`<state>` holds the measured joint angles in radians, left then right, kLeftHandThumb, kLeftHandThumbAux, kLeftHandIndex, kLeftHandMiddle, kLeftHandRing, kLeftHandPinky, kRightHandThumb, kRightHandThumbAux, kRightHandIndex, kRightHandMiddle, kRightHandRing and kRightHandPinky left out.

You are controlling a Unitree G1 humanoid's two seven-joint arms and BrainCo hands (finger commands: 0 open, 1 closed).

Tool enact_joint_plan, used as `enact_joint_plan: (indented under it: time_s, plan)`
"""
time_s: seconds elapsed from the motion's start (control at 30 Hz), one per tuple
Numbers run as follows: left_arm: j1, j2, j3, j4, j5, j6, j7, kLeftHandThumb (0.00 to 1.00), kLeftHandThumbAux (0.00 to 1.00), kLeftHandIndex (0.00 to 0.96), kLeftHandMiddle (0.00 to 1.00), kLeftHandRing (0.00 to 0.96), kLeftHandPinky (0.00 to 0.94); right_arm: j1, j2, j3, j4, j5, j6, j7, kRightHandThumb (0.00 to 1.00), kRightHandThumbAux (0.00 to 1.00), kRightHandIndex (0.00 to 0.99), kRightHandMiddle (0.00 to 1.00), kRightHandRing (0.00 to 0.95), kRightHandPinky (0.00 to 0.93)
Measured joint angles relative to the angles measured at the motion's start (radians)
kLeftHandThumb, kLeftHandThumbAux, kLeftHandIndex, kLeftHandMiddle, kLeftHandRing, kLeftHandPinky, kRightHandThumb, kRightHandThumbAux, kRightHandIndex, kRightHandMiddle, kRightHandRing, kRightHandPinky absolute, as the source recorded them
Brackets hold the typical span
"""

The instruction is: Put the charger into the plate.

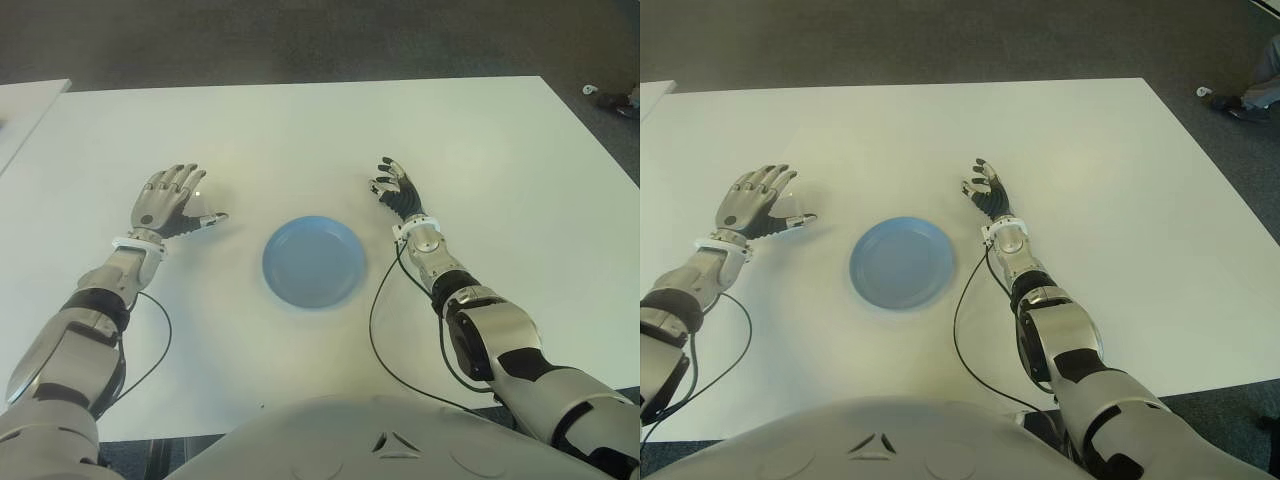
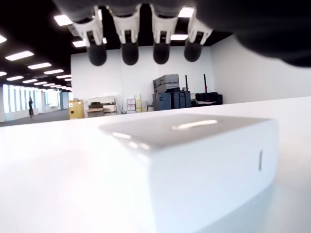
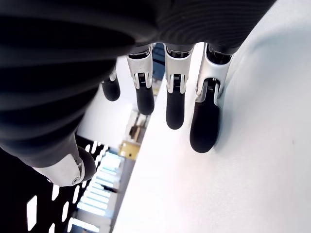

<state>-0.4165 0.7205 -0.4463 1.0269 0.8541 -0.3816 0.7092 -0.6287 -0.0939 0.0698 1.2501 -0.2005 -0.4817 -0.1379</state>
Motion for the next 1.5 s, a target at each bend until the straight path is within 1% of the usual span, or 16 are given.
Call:
enact_joint_plan:
  time_s: [0.3,0.6,0.77,0.93,1.27,1.5]
  plan:
    - [0.052,0.057,0.005,-0.087,-0.028,-0.021,-0.086,0.279,0.122,0.0,0.0,0.0,0.0,0.002,-0.004,0.002,0.0,-0.001,-0.002,0.0,0.265,0.612,0.007,0.165,0.228,0.284]
    - [0.1,0.097,0.027,-0.165,-0.043,-0.031,-0.131,0.281,0.13,0.0,0.0,0.0,0.0,0.003,-0.004,0.01,0.0,-0.001,-0.009,0.0,0.264,0.608,0.01,0.171,0.235,0.285]
    - [0.129,0.123,0.045,-0.187,-0.054,-0.04,-0.14,0.279,0.133,0.0,0.0,0.0,0.0,0.005,-0.005,0.012,0.001,-0.001,-0.015,0.0,0.262,0.604,0.012,0.174,0.24,0.292]
    - [0.132,0.137,0.044,-0.15,-0.05,-0.044,-0.14,0.279,0.142,0.0,0.0,0.0,0.0,0.01,-0.01,0.014,0.003,-0.001,-0.026,0.0,0.259,0.601,0.013,0.173,0.241,0.292]
    - [0.12,0.134,0.027,-0.082,-0.037,-0.035,-0.14,0.28,0.159,0.0,0.0,0.0,0.0,0.013,-0.015,0.015,0.004,-0.001,-0.036,0.0,0.262,0.6,0.01,0.169,0.235,0.28]
    - [0.089,0.093,0.002,-0.011,-0.031,-0.023,-0.138,0.257,0.173,0.0,0.0,0.0,0.0,0.017,-0.017,0.015,0.006,-0.001,-0.047,0.003,0.264,0.599,0.005,0.147,0.215,0.271]
